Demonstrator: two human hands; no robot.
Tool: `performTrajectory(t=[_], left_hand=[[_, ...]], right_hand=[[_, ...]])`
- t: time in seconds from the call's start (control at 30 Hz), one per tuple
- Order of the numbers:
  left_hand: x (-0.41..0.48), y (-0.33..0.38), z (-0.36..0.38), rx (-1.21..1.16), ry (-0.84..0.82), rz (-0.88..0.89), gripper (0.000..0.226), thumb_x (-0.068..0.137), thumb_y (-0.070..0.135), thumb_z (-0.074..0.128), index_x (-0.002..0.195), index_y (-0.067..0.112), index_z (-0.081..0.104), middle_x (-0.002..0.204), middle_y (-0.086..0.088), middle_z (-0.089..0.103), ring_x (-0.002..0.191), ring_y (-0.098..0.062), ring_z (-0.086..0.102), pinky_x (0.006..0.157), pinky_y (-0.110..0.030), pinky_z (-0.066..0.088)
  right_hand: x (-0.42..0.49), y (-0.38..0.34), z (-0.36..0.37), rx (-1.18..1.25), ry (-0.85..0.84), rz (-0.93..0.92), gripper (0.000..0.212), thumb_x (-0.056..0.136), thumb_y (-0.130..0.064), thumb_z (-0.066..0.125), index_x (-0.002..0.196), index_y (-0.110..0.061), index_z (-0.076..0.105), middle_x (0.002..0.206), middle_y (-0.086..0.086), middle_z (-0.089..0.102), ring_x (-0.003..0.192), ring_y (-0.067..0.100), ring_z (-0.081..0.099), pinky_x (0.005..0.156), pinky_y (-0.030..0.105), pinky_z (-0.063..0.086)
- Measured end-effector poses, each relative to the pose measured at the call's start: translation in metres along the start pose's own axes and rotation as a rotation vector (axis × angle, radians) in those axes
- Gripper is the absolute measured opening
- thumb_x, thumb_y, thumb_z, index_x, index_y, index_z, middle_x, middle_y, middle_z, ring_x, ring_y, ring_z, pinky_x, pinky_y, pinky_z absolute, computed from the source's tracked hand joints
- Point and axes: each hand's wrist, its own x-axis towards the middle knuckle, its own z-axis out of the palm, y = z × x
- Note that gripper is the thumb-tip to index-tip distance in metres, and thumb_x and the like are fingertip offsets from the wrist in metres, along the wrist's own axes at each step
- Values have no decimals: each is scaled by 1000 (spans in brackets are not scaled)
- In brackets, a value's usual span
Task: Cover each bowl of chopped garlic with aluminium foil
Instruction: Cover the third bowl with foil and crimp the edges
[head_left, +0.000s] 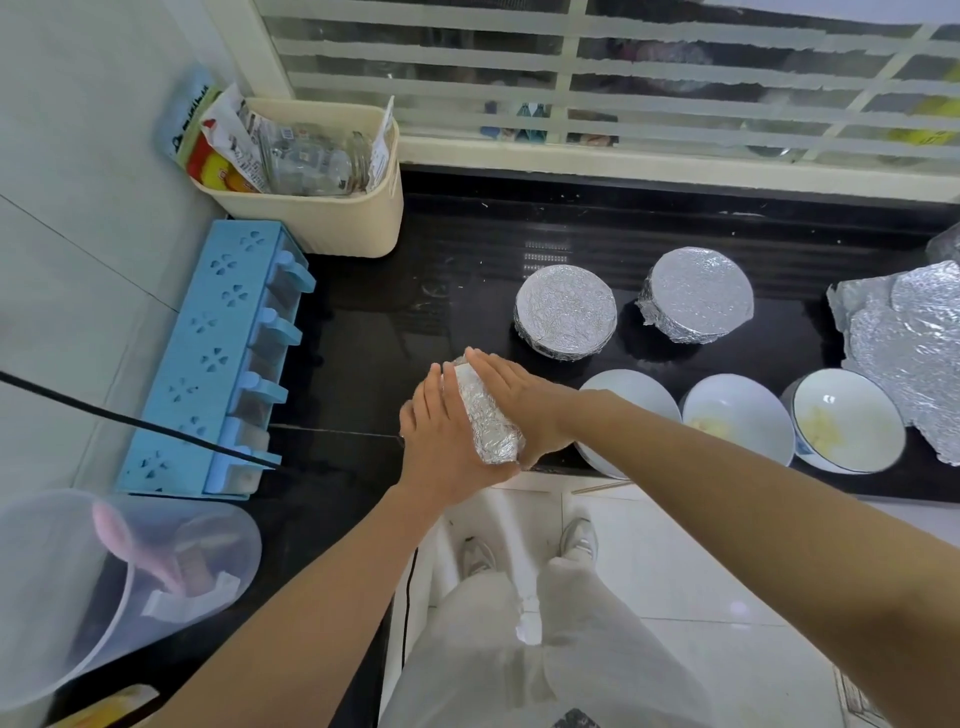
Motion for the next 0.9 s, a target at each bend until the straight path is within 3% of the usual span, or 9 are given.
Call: performTrajectory(t=[0.1,0.27,0.43,0.6,0.73,0.9], left_hand=[[2,-3,3,-32,25,36,138,53,81,70,154,7,10,157,-15,23,144,-32,27,114,-45,30],[10,-14,1,26,-1,157,134,54,82,65,154,8,13,156,-14,24,143,-31,27,116,-43,32],[29,-26,-17,145,-163,357,137,64,80,66,154,14,-14,163,-12,-10,151,-30,-7,122,-41,1],[31,-31,-29,224,-214,313,151,53,91,60,147,16,-32,156,-11,-35,145,-30,-32,120,-52,-12],[19,-25,-27,127,-184,216,152,52,88,64,149,16,-28,159,-9,-28,148,-27,-23,121,-51,-8],[14,-17,-15,34,-76,136,142,55,84,68,145,20,-21,162,-13,3,150,-30,11,120,-48,13]], right_hand=[[3,0,2,45,32,28,150,56,-36,91,148,-9,-25,160,8,-8,148,26,3,121,36,16],[-3,-5,14,131,115,73,142,61,-33,89,149,-4,-20,157,11,0,145,28,6,120,34,15],[-4,-17,29,283,250,176,139,64,-30,88,148,0,-19,159,13,-7,148,28,-2,120,34,7],[1,-16,31,253,242,232,152,55,-43,90,147,-7,-25,159,9,-21,148,28,-17,122,44,6],[-2,-4,9,101,141,118,145,62,-40,88,148,-7,-24,158,9,-25,146,27,-24,122,41,-1],[4,1,4,124,78,40,141,63,-32,88,149,-9,-21,160,5,-17,149,21,-11,122,35,7]])
